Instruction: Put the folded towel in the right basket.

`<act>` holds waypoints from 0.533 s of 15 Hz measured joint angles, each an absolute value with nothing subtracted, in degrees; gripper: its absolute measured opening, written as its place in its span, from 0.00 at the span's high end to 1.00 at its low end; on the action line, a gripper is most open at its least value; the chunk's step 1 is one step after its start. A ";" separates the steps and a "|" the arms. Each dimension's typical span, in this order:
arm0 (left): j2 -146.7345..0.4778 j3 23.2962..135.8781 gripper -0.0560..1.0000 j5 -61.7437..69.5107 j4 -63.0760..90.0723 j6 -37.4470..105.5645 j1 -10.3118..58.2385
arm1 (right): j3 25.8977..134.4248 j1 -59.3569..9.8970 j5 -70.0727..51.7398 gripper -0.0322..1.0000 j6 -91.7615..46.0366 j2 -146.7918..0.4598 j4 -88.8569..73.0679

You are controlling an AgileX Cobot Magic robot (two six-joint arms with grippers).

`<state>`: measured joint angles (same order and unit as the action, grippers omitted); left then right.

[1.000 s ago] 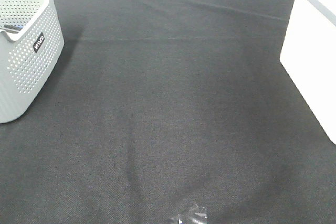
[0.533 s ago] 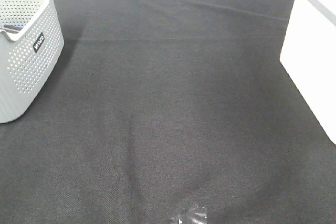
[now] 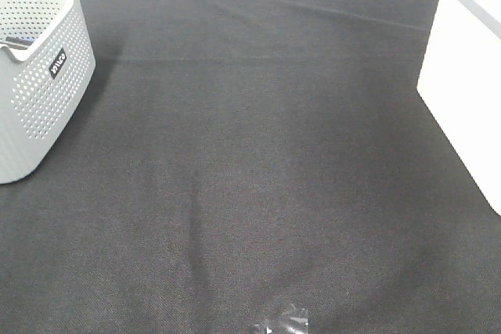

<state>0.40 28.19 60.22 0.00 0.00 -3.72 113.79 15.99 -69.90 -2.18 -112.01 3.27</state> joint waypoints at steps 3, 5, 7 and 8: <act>0.40 28.19 0.01 60.22 0.00 0.00 -3.72 | 110.41 8.02 -69.73 0.03 -0.80 -107.26 3.95; 0.40 28.19 0.01 60.22 0.00 0.00 -3.72 | 104.51 4.53 -69.79 0.03 2.35 -100.78 6.25; 0.40 28.19 0.01 60.22 0.00 0.00 -3.72 | 96.31 4.24 -69.79 0.03 6.07 -93.28 7.56; 0.40 28.19 0.01 60.22 0.00 0.00 -3.72 | 96.31 4.24 -69.79 0.03 6.07 -93.28 7.56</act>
<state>0.40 28.19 60.22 0.00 0.00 -3.72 96.31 4.24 -69.79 6.07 -93.28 7.56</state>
